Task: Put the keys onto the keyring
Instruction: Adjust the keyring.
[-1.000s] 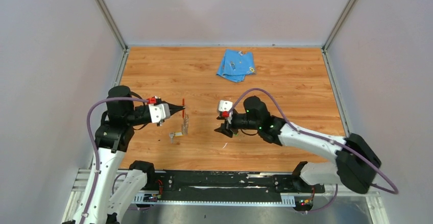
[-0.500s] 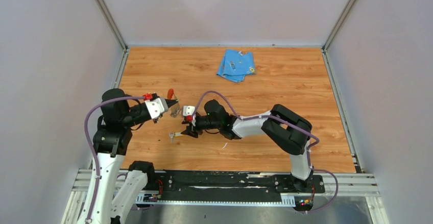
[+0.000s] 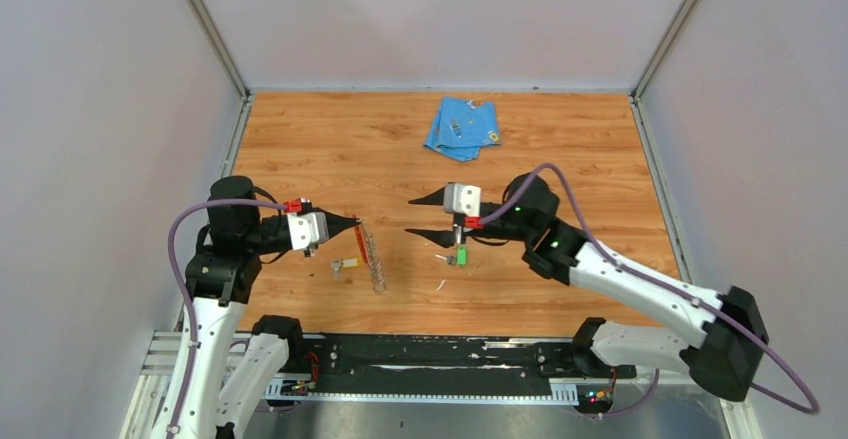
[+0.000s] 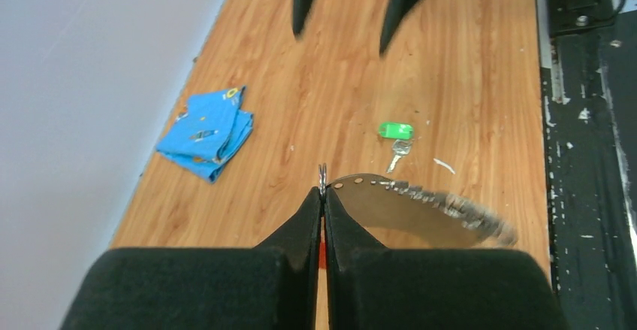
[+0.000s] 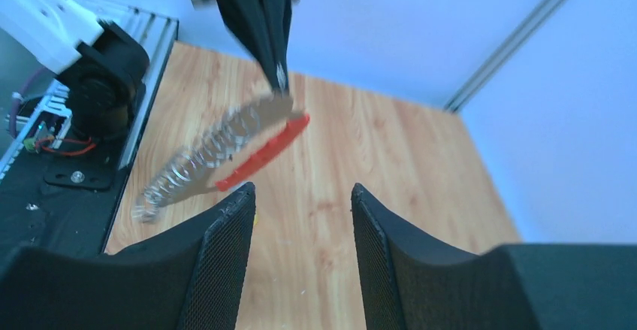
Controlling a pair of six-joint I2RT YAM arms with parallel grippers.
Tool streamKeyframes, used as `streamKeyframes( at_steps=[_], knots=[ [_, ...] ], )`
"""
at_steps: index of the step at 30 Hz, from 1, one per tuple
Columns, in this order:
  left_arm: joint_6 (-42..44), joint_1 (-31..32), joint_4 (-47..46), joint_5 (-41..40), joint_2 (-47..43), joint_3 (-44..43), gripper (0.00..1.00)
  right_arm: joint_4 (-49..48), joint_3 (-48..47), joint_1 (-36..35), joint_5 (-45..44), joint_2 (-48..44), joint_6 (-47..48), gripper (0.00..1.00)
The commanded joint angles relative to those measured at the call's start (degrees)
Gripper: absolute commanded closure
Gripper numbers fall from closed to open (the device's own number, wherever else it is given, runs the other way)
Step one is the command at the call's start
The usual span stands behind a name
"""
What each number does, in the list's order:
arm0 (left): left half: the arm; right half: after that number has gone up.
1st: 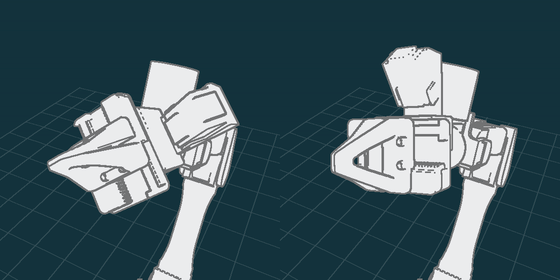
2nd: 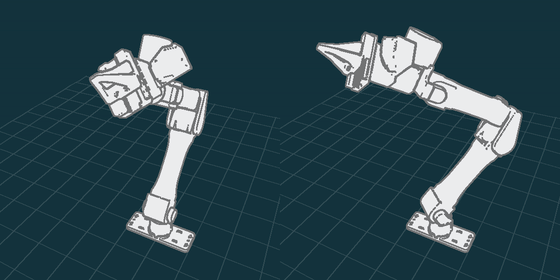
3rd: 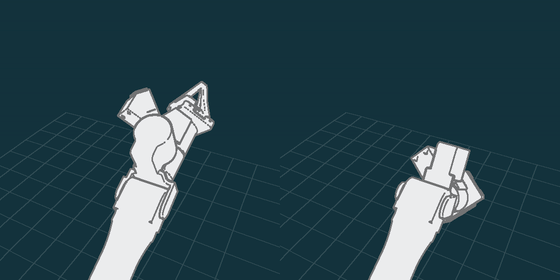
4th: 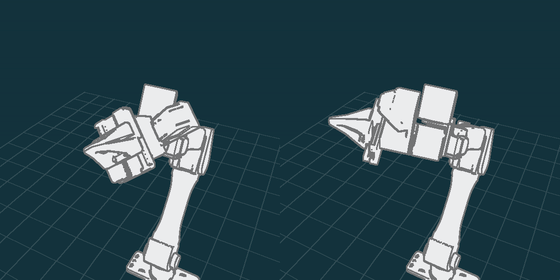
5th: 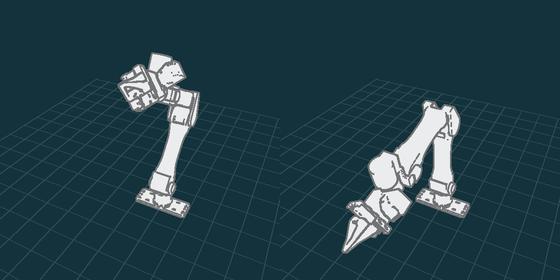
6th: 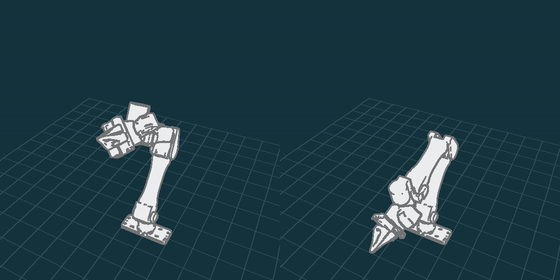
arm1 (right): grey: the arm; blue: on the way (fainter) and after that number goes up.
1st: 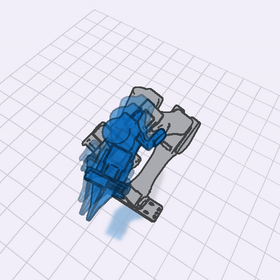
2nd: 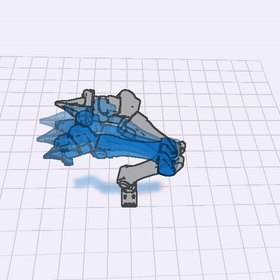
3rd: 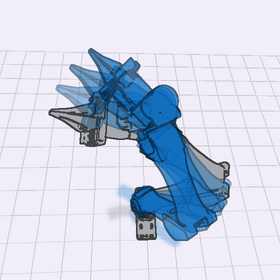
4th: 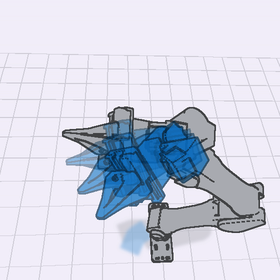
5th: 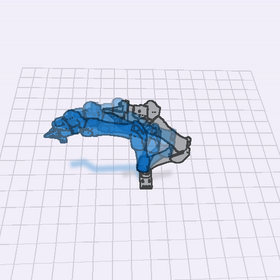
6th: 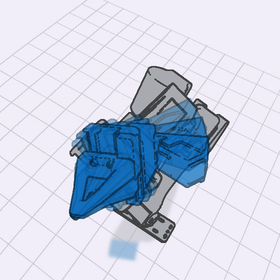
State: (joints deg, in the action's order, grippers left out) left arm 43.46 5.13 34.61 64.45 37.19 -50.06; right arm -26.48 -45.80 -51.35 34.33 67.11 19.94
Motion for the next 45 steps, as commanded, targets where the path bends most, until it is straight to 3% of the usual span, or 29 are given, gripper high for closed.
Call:
streamKeyframes(
  at_steps=[1, 6, 18, 32, 45],
  knots=[
    [3.92, 0.78, 0.89, 6.74, -0.76, 2.31, 1.0, 14.47, -4.23, -0.32, 5.95, -5.7, 5.3, 0.48],
    [7.16, 2.1, 0.88, 10.19, -2.17, 4.02, 1.0, 18.42, -11.86, -2.48, 9.09, -2.02, 8.74, 0.54],
    [9.08, 3.65, 0.9, 12.55, -2.76, 4.97, 1.0, 26.23, -20.65, -9.38, 5.1, 4.37, 18.11, 0.62],
    [9.45, 3.93, 0.99, 12.46, -2.74, 4.36, 1.0, 33.91, -25.75, -10.79, 4.08, 8.86, 18.91, 0.68],
    [9.86, 3.93, 0.9, 12.4, -2.6, 4.45, 1.0, 34.69, -27.97, -11.13, 4.08, 11.28, 16.48, 0.75]
  ],
)
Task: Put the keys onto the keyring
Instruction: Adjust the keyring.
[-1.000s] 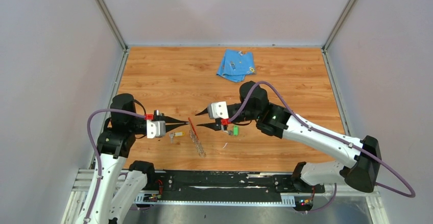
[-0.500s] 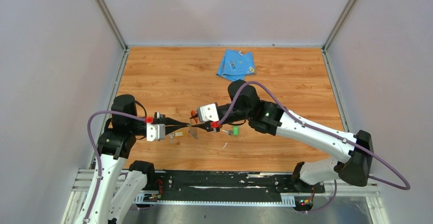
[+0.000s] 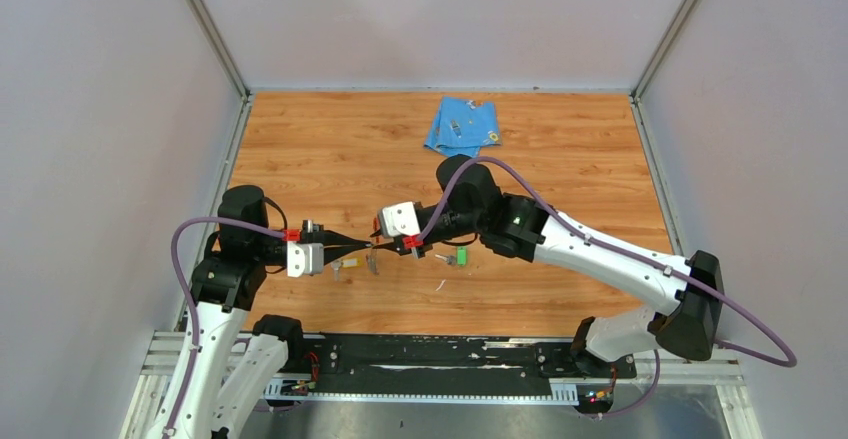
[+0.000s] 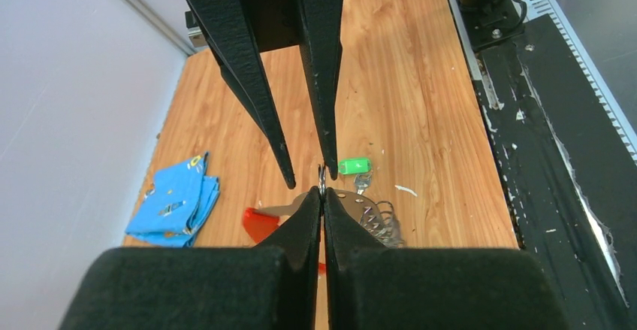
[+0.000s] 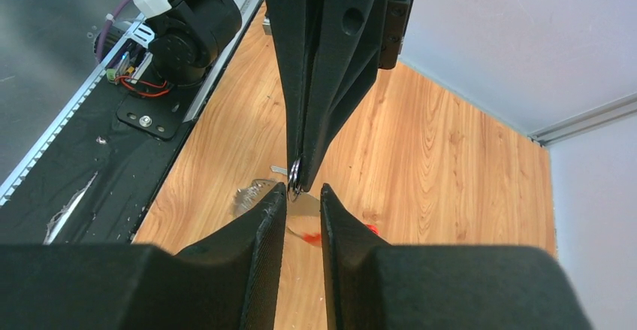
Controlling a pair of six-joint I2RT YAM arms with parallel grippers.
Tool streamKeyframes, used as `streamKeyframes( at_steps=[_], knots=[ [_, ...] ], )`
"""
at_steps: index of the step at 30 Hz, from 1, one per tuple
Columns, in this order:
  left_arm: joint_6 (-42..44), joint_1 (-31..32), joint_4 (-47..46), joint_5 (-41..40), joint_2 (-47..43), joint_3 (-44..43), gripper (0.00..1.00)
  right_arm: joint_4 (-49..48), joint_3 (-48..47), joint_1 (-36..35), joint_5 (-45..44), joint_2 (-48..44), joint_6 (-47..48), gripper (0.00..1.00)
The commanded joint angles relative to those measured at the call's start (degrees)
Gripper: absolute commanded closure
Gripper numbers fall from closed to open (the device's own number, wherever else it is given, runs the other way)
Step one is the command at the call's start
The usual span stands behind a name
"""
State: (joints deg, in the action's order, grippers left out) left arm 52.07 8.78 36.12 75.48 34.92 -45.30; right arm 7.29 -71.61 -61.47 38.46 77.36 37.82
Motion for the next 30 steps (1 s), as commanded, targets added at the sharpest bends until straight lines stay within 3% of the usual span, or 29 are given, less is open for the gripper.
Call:
streamKeyframes(
  at_steps=[1, 7, 9, 17, 30],
  knots=[
    [1.35, 0.28, -0.53, 1.34, -0.29, -0.32, 1.0, 1.08, -2.27, -1.02, -0.01, 1.23, -1.48, 0.76],
    [1.41, 0.35, -0.52, 1.38, -0.26, -0.02, 1.0, 0.93, -2.73, -1.11, -1.11, 1.95, -2.76, 0.99],
    [1.11, 0.36, -0.52, 1.21, -0.36, 0.24, 1.0, 0.04, -2.47, -1.11, -2.07, 1.86, -3.54, 0.99],
    [-6.89, 0.37, -0.35, -0.92, -1.05, 1.82, 0.7, -8.64, 2.25, 0.04, -1.78, -1.45, -8.64, 0.99],
    [-11.11, 0.37, -0.33, -0.24, -0.78, 0.6, 0.75, -17.92, 7.94, 1.18, 1.5, -3.36, -16.72, 1.0]
  ],
)
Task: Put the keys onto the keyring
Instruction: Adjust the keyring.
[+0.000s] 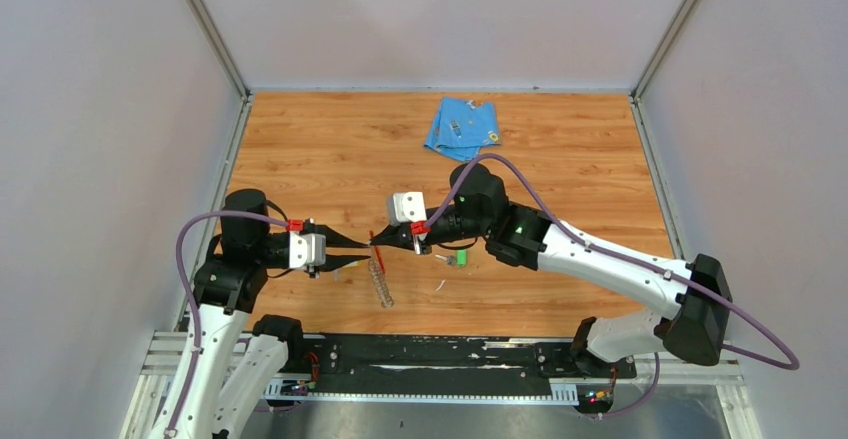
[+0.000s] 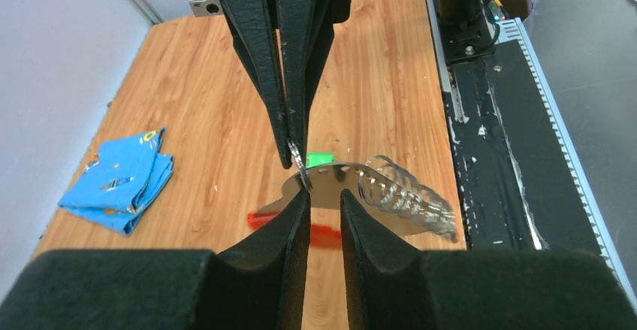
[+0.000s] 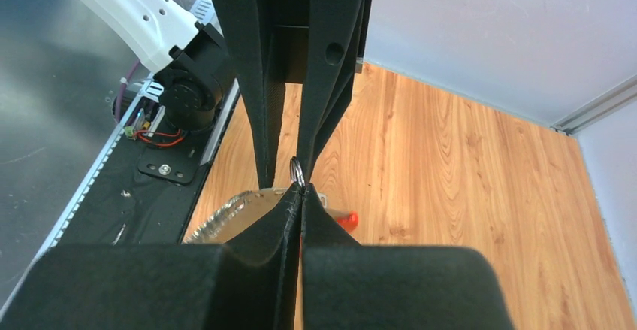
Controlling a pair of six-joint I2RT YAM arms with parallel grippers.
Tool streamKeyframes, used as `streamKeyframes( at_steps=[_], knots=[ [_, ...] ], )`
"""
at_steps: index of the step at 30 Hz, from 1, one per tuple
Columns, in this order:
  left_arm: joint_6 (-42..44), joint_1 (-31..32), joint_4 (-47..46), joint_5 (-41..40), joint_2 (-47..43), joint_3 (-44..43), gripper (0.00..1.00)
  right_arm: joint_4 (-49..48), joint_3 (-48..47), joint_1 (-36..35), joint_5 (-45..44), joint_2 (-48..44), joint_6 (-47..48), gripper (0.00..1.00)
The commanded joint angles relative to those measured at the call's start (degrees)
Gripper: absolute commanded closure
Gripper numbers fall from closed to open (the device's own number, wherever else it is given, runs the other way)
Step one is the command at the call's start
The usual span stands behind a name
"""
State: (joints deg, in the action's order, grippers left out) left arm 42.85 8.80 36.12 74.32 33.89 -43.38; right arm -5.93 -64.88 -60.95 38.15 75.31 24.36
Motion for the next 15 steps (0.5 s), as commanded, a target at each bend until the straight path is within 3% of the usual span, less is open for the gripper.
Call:
streamKeyframes(
  at_steps=[1, 8, 15],
  knots=[
    [-2.04, 0.34, -0.39, 0.99, 0.24, -1.55, 0.76, -4.96, 1.44, 0.66, 1.84, -1.35, -3.48, 1.0],
    [-4.98, 0.34, -1.4, -0.39, 0.34, -2.74, 0.74, -7.01, 2.93, 0.66, 1.75, -1.61, -5.35, 1.0],
    [-13.96, 0.34, -5.91, -3.81, -0.04, -2.51, 0.75, -9.89, 4.2, 0.65, 1.4, -1.68, -7.77, 1.0]
  ],
)
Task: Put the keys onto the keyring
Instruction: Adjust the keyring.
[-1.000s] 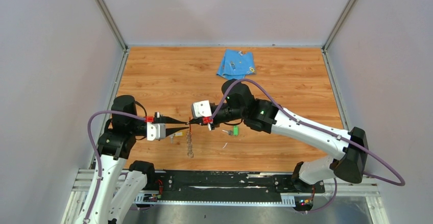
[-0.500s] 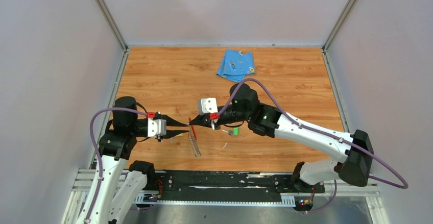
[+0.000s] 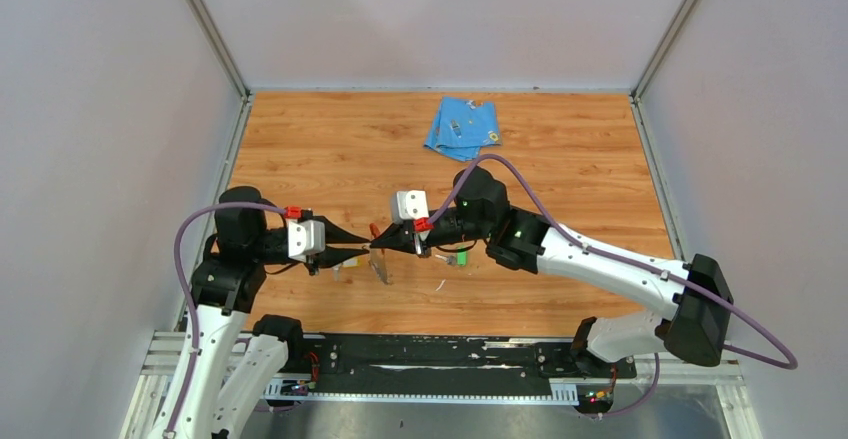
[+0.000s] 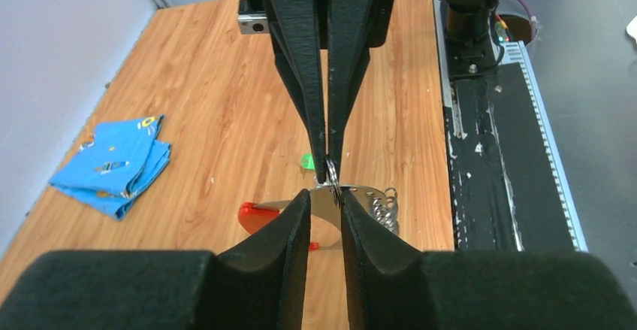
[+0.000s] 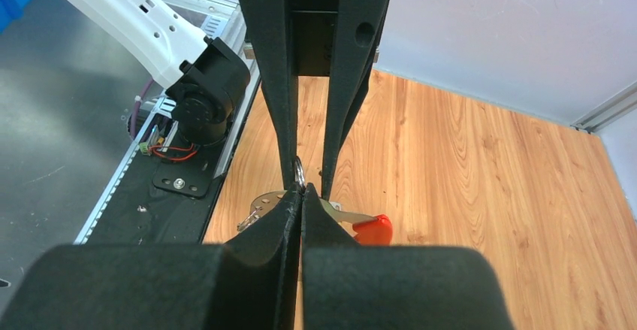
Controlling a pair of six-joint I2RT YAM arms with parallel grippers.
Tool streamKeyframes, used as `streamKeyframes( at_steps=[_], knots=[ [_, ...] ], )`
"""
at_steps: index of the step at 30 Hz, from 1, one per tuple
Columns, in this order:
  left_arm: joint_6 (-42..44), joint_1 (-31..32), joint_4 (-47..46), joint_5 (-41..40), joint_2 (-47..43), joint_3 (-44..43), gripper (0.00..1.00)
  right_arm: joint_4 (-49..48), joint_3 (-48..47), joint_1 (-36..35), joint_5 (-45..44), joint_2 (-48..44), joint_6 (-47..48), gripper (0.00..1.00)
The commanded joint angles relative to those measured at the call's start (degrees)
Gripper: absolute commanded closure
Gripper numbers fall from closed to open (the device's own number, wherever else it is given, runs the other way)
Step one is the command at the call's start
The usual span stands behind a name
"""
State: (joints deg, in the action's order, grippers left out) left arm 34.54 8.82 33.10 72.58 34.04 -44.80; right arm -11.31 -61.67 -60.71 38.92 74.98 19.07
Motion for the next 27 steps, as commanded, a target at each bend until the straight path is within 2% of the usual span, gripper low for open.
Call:
streamKeyframes(
  at_steps=[1, 5, 7, 12, 15, 18, 22, 27],
  knots=[
    [-6.61, 0.32, -3.54, -2.46, -0.32, -0.92, 0.76, -4.8, 1.06, 0.41, 0.81, -1.33, -3.04, 1.0],
    [-15.82, 0.32, -12.85, -4.81, -1.86, 1.88, 0.86, -6.66, 2.0, 0.41, 0.7, -1.61, -4.69, 0.99],
    [-16.47, 0.32, -14.31, -5.28, -2.95, 3.04, 0.89, -7.55, 2.61, 0.41, 0.47, -2.01, -5.52, 0.99],
    [-18.46, 0.32, -16.05, -6.82, -4.28, 4.64, 0.87, -9.88, 3.98, 0.47, -0.67, -2.94, -7.71, 1.0],
    [-23.6, 0.32, -20.8, -7.18, -4.79, 5.79, 0.87, -12.22, 4.93, 0.5, -0.93, -3.06, -9.31, 1.0],
    [-28.65, 0.32, -25.92, -7.39, -5.35, 7.12, 0.91, -14.27, 5.84, 0.55, -1.25, -3.22, -11.05, 1.0],
    [-31.36, 0.32, -29.04, -8.37, -5.79, 8.08, 1.0, -15.29, 6.29, 0.57, -1.09, -3.26, -12.31, 1.0],
    [-34.25, 0.32, -30.92, -10.52, -6.07, 8.67, 1.0, -15.26, 5.95, 0.62, -0.09, -2.96, -13.18, 0.96]
  ],
)
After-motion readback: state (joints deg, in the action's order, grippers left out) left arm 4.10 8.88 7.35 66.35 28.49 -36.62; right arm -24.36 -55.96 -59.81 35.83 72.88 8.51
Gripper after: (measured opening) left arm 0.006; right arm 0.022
